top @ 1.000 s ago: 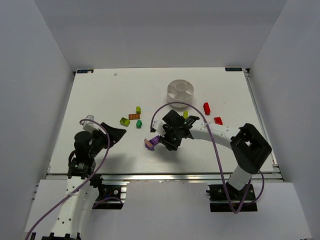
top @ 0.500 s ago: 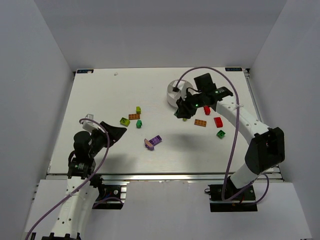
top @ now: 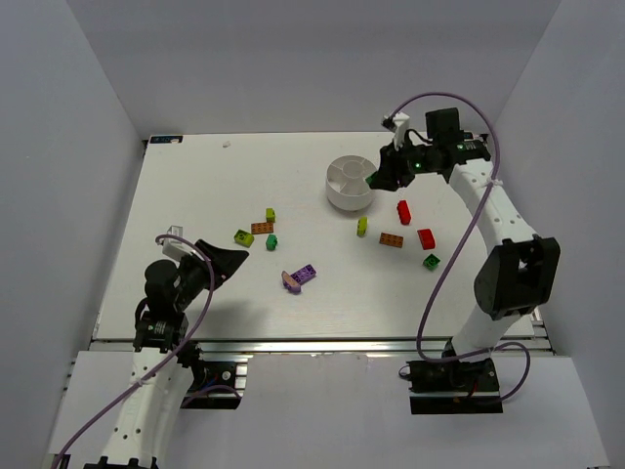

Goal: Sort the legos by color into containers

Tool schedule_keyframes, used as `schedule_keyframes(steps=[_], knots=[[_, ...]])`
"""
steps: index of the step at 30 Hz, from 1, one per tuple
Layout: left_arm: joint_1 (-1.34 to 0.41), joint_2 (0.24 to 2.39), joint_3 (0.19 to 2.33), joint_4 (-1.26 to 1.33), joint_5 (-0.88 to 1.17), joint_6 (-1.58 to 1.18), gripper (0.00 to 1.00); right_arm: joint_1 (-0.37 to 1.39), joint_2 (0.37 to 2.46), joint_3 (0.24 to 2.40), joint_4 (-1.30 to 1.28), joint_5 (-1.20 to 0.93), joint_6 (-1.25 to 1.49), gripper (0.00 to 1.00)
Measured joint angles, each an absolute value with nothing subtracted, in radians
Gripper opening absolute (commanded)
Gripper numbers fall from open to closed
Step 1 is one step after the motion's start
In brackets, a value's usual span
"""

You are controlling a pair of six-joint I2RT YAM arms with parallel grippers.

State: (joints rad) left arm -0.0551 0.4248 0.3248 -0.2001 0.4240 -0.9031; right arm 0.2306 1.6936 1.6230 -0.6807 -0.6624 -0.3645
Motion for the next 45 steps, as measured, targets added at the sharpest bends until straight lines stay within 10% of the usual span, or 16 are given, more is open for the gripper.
schedule_keyframes(steps=[23,45], knots=[[-0.055,0.405,0.292,-0.172,0.432,-0.923,0.74,0.176,2.07,1.914,-0.635,-0.539,0.062,0.01],[-0.055,0.489,0.292,-0.123,0.435,-0.927,0.74,0.157,2.201,2.003,-0.603,-0.52,0.061,0.46]])
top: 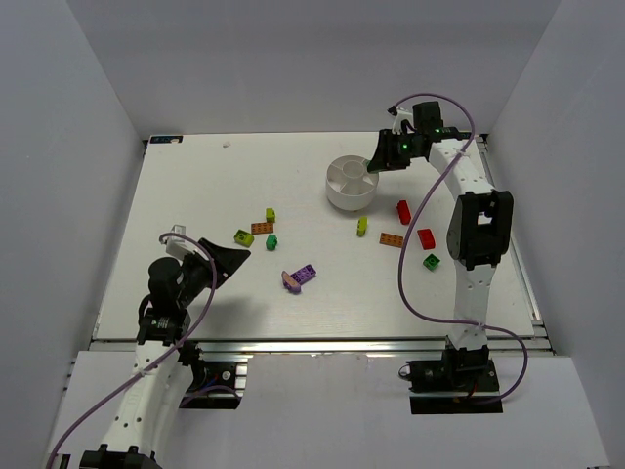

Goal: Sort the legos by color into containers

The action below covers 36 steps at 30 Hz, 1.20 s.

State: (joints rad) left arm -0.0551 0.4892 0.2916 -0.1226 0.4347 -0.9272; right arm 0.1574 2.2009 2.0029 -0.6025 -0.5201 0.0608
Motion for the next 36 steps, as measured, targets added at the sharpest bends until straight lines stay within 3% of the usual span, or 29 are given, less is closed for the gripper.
schedule_keyframes(steps=[4,13,16,17,19,23,25,27,32,36], knots=[[-0.055,0.491,0.289,-0.111,0.435,-0.934,0.74,0.157,2.201,2.003,-0.603,-0.522,0.063,0.55],[-0.055,0.515,0.288,-0.078,0.444,-0.943,0.71,0.157,2.201,2.004,-0.603,-0.526,0.06,0.57],[-0.055,0.536,0.289,-0.07,0.455,-0.95,0.57,0.157,2.201,2.014,-0.604,-0.54,0.043,0.57],[-0.055,0.548,0.289,-0.068,0.458,-0.95,0.44,0.155,2.201,2.019,-0.604,-0.551,0.03,0.57],[-0.055,0.578,0.289,-0.066,0.466,-0.95,0.29,0.151,2.196,2.027,-0.607,-0.593,-0.021,0.57],[-0.064,0.66,0.304,-0.08,0.471,-0.929,0.26,0.135,2.138,2.023,-0.661,-0.67,-0.134,0.5],[-0.087,0.72,0.341,-0.108,0.451,-0.904,0.3,0.13,2.072,1.995,-0.691,-0.713,-0.208,0.39],[-0.142,0.802,0.411,-0.163,0.41,-0.86,0.43,0.124,1.982,1.947,-0.726,-0.751,-0.276,0.37],[-0.364,1.102,0.704,-0.3,0.223,-0.729,0.61,0.122,1.73,1.782,-0.786,-0.8,-0.416,0.58],[-0.468,1.309,0.892,-0.406,0.06,-0.645,0.65,0.127,1.57,1.63,-0.812,-0.788,-0.481,0.67]])
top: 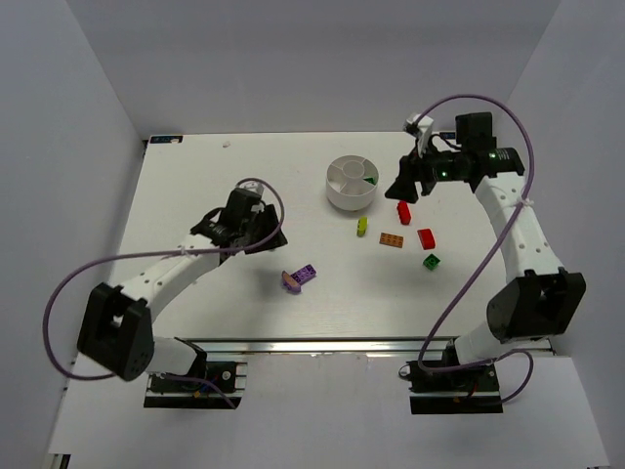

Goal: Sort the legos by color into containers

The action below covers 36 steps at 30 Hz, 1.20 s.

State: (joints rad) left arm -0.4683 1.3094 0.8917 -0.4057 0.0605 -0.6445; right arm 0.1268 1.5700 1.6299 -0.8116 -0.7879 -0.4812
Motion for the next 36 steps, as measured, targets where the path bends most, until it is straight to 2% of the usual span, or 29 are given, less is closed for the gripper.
schedule_keyframes(steps=[5,10,16,23,30,35,36], knots=[[-0.506,1.496,1.081,-0.55,-0.113,-0.548,0.65,0.126,1.449,1.466,-0.822,-0.748,-0.525,0.7],[-0.509,1.664,1.225,-0.634,-0.228,-0.465,0.61,0.122,1.395,1.385,-0.823,-0.728,-0.534,0.7],[-0.509,1.818,1.293,-0.677,-0.255,-0.396,0.57,0.102,1.393,1.378,-0.82,-0.728,-0.535,0.7],[-0.51,1.89,1.332,-0.701,-0.254,-0.355,0.56,0.091,1.393,1.374,-0.817,-0.729,-0.534,0.7],[-0.51,1.936,1.357,-0.695,-0.246,-0.332,0.43,0.084,1.393,1.357,-0.813,-0.735,-0.533,0.7],[-0.51,1.949,1.36,-0.692,-0.242,-0.322,0.13,0.078,1.39,1.356,-0.812,-0.736,-0.532,0.69],[-0.511,1.949,1.36,-0.692,-0.238,-0.323,0.1,0.078,1.387,1.356,-0.812,-0.736,-0.532,0.68]])
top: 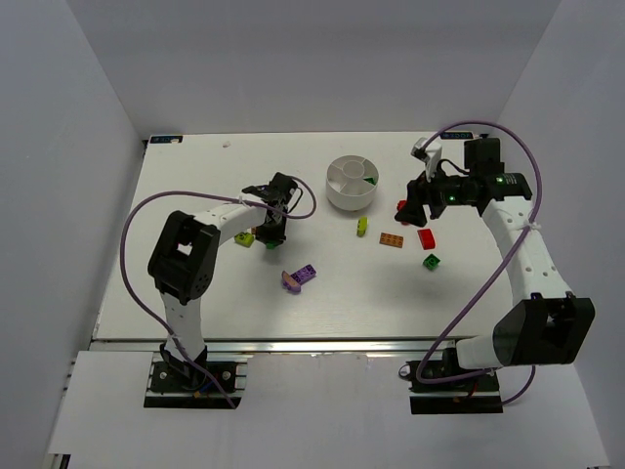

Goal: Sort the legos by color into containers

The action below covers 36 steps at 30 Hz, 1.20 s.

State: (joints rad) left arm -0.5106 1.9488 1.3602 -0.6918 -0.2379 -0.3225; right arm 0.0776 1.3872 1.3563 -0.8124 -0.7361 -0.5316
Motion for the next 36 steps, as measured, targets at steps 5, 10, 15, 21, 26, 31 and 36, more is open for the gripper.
schedule_keyframes(steps=[5,10,15,21,26,31,36], knots=[[-0.532,1.931,1.363,-0.677,-0.177,-0.335,0.0,0.068,1.362,1.356,-0.809,-0.735,-0.523,0.5],[-0.63,1.898,1.455,-0.62,-0.059,-0.382,0.0,0.038,1.331,1.339,-0.782,-0.723,-0.483,0.0],[-0.728,1.914,1.684,-0.494,0.059,-0.45,0.0,-0.02,1.306,1.325,-0.752,-0.704,-0.427,0.0],[-0.729,2.118,2.056,-0.425,0.06,-0.472,0.0,-0.054,1.27,1.302,-0.721,-0.699,-0.39,0.0],[-0.723,2.283,2.177,-0.382,0.011,-0.471,0.0,-0.063,1.241,1.266,-0.699,-0.704,-0.363,0.01],[-0.724,2.362,2.178,-0.37,-0.057,-0.445,0.0,-0.073,1.219,1.246,-0.69,-0.709,-0.347,0.02],[-0.73,2.384,2.196,-0.34,-0.119,-0.406,0.05,-0.08,1.208,1.228,-0.678,-0.715,-0.339,0.02]])
